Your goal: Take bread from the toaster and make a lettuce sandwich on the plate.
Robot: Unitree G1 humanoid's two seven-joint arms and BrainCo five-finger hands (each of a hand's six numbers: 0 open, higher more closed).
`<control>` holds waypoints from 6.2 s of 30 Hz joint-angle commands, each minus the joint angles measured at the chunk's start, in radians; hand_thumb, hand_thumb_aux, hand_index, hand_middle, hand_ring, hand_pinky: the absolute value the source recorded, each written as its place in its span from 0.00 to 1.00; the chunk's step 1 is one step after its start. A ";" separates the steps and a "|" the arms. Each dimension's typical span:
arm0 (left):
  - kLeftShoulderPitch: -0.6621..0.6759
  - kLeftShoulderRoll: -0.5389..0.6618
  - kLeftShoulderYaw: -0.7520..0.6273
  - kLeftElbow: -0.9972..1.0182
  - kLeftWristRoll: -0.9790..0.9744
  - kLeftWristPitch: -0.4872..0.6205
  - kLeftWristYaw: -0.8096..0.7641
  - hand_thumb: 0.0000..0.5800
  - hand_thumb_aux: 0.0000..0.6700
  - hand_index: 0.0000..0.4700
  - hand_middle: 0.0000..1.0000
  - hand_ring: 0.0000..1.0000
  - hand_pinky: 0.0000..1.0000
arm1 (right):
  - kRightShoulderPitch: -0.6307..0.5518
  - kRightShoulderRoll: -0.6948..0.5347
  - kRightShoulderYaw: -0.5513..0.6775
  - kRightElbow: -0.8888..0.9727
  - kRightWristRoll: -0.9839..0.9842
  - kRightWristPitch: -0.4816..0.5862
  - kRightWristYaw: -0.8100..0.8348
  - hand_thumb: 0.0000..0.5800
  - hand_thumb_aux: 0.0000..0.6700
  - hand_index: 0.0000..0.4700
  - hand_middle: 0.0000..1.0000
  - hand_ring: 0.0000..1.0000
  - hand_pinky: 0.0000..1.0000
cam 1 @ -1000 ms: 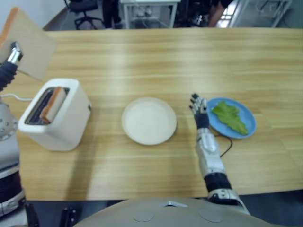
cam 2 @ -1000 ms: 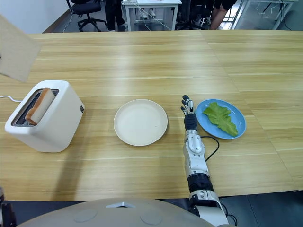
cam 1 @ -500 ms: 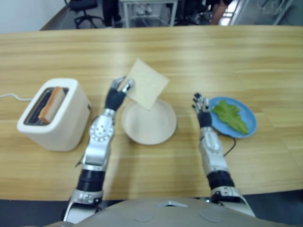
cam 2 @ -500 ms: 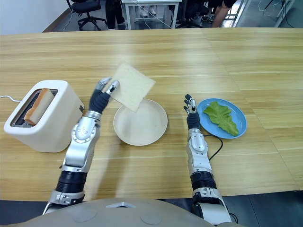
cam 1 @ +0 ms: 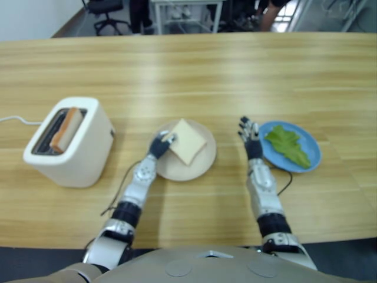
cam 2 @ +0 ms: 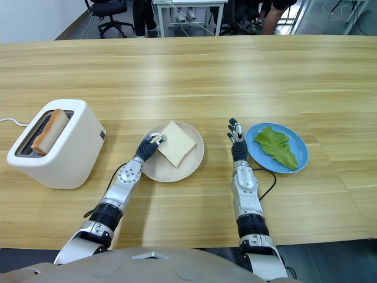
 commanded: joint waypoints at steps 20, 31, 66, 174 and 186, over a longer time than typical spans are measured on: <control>0.267 0.251 -0.080 -0.840 0.703 0.215 0.318 0.00 0.00 0.00 0.00 0.00 0.00 | 0.009 0.002 0.003 -0.004 -0.011 0.013 -0.008 0.00 0.00 0.00 0.00 0.00 0.00; 0.308 0.170 -0.019 -0.718 0.482 0.110 0.327 0.00 0.00 0.00 0.00 0.00 0.00 | 0.002 -0.488 -0.091 -0.352 -0.447 0.054 -0.099 0.00 0.00 0.00 0.00 0.00 0.00; 0.299 0.135 -0.032 -0.519 0.449 0.029 0.369 0.00 0.00 0.00 0.00 0.00 0.00 | -0.395 -0.679 0.624 0.727 -1.090 0.218 -0.601 0.00 0.00 0.00 0.00 0.00 0.00; 0.252 0.086 0.091 -0.342 0.193 -0.066 0.328 0.00 0.00 0.00 0.00 0.00 0.00 | -0.275 -0.220 0.773 0.012 -1.026 0.149 -0.266 1.00 0.97 0.95 0.53 0.53 0.53; 0.259 0.088 0.087 -0.347 0.210 -0.054 0.329 0.00 0.00 0.00 0.00 0.00 0.00 | -0.235 -0.264 0.792 0.062 -1.001 0.203 -0.060 0.00 0.00 0.00 0.00 0.00 0.00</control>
